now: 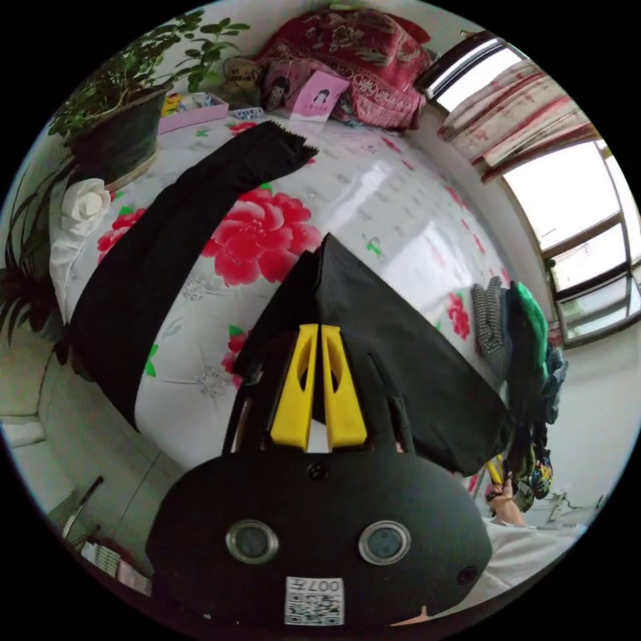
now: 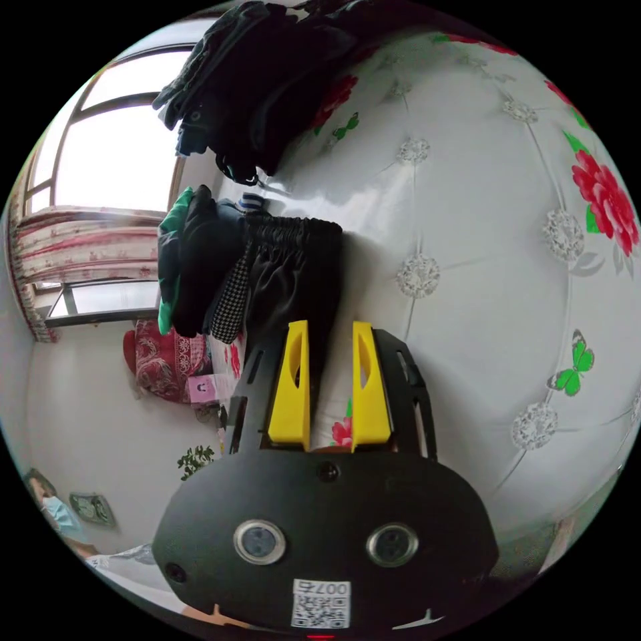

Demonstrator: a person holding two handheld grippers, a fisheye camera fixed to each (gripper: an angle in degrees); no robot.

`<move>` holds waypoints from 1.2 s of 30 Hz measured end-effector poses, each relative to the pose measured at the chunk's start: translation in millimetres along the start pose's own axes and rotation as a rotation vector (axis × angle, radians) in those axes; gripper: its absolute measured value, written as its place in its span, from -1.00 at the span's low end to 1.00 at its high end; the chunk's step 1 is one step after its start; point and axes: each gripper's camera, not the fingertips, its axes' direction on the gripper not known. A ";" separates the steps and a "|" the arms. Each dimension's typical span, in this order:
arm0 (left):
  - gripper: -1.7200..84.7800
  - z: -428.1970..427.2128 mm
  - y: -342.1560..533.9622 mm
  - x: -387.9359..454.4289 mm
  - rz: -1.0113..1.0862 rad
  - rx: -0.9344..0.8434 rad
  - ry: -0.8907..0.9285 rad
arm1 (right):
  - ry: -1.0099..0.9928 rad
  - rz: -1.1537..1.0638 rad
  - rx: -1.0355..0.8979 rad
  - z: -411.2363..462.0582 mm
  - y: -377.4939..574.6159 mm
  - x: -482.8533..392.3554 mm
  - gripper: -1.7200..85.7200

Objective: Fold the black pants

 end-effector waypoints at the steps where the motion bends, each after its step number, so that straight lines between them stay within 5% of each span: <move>1: -0.98 -15.9 4.2 -6.7 0.002 0.028 0.042 | -0.005 0.004 0.004 1.4 0.1 0.6 -0.75; 14: -0.78 5.9 30.5 -89.7 -0.176 -0.037 0.120 | -0.161 -0.051 0.052 34.7 13.0 -30.0 -0.72; 23: -0.74 1.4 57.2 -133.2 -0.324 0.020 0.213 | -0.031 -0.066 0.012 108.4 24.1 -70.1 -0.92; 28: -0.72 11.6 45.4 -139.1 -0.326 0.028 0.254 | 0.000 -0.593 -0.109 172.3 73.9 -220.9 -0.96; 33: -0.78 21.0 42.3 -144.8 -0.351 0.043 0.268 | -0.039 -1.243 -0.517 279.1 231.2 -350.5 -0.93; 36: -0.80 27.2 46.5 -150.1 -0.382 0.066 0.309 | -0.039 -1.398 -0.789 348.2 308.7 -362.5 -0.88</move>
